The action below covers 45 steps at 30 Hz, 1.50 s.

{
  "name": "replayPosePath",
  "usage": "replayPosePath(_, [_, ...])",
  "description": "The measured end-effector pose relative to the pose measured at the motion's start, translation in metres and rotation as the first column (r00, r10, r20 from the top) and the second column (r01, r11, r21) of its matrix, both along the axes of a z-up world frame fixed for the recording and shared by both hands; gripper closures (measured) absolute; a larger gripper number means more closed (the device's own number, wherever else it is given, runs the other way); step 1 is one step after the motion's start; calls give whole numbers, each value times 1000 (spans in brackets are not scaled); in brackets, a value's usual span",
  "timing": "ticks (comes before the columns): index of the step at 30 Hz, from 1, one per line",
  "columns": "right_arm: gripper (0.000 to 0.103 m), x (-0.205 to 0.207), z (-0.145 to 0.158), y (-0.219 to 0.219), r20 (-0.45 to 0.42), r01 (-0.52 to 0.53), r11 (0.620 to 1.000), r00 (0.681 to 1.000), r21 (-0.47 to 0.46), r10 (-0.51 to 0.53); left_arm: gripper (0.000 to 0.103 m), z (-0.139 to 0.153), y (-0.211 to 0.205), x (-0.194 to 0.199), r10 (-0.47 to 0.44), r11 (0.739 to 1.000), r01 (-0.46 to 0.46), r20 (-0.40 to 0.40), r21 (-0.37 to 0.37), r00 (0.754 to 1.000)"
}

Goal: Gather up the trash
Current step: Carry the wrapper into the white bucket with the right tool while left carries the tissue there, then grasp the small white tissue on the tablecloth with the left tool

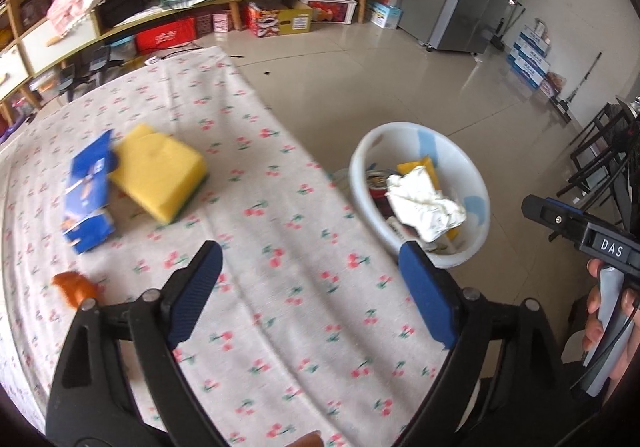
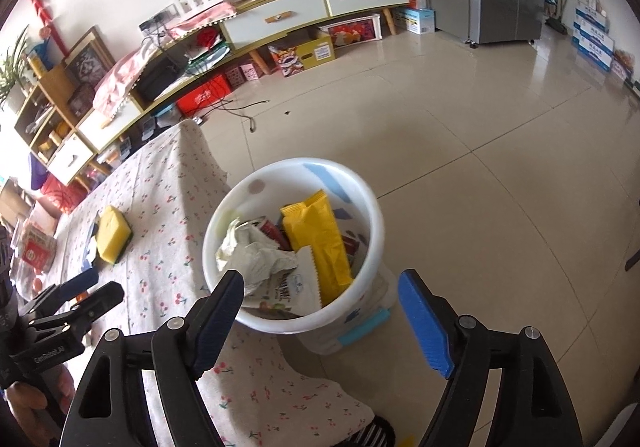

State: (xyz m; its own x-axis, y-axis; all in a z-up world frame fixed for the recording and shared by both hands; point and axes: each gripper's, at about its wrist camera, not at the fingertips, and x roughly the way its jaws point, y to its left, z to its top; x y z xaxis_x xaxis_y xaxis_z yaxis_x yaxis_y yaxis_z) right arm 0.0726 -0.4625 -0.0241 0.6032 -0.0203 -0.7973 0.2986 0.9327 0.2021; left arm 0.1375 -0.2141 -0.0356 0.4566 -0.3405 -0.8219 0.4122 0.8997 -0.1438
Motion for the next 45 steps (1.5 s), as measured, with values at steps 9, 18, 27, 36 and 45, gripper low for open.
replayPosePath(9, [21,10,4,57,-2,-110,994,994,-24,110,11,4,69,-4,134,991,-133,-10,20,991])
replayPosePath(18, [21,26,-1,104,-27,-185,981,983,-60,184,11,-2,142,-11,225,974,-223,-40,42,974])
replayPosePath(27, [21,40,-7,144,-53,-247,965,969,-88,243,11,-19,207,-18,317,948,-314,-95,43,944])
replayPosePath(36, [21,57,-20,177,-98,-293,952,954,-87,285,11,-40,261,-32,401,908,-414,-155,-62,903])
replayPosePath(45, [21,68,-28,198,-127,-335,939,938,-81,324,13,-50,234,-32,322,928,-345,-161,-144,933])
